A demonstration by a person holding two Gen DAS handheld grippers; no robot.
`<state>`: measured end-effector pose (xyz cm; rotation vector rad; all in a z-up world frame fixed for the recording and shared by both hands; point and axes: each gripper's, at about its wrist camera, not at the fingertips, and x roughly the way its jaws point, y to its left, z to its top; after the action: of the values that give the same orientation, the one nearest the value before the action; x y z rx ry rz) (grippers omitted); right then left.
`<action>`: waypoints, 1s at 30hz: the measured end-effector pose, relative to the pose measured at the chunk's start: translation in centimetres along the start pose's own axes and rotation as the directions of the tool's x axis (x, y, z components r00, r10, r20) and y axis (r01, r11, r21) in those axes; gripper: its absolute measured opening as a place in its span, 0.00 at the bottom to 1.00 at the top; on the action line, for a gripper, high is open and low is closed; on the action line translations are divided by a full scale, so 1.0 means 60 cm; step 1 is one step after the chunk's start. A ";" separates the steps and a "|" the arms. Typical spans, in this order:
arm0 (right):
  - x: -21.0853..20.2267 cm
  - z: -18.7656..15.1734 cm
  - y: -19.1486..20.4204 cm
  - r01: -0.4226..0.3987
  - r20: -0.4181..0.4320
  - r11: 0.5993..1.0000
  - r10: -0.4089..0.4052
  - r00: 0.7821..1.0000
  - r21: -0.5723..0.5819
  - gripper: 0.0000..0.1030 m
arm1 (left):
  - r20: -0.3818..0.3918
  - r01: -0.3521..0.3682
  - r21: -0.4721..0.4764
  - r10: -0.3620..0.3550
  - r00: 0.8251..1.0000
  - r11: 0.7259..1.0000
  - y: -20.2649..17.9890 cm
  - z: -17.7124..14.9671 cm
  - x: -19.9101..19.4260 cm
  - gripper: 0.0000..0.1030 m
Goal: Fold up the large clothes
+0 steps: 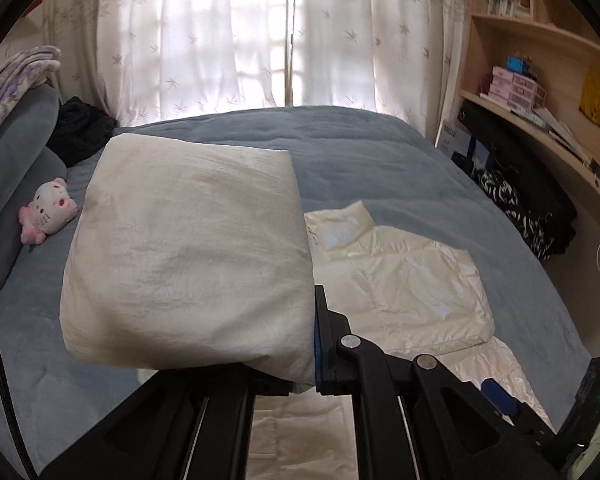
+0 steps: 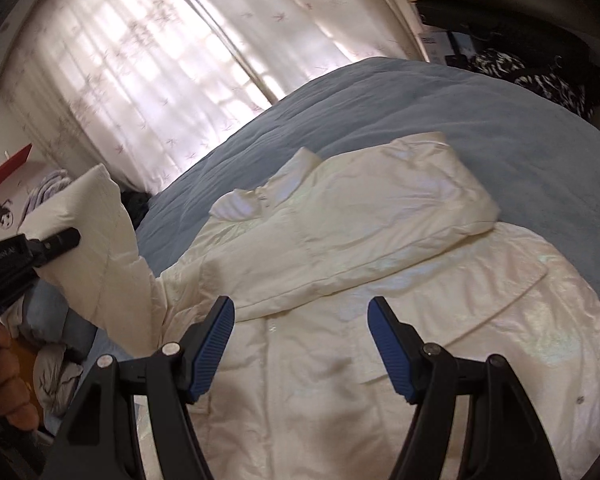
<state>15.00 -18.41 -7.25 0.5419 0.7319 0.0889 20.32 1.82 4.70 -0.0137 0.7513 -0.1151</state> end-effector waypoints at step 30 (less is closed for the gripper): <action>-0.015 0.004 -0.123 0.029 -0.025 0.995 -0.026 0.999 0.094 0.67 | -0.209 0.030 0.192 0.011 0.978 0.981 -0.156 -0.127 0.180 0.71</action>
<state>13.69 -25.06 -10.24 0.6215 0.7693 0.0353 22.02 -8.44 -7.75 0.1833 0.9482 -0.2008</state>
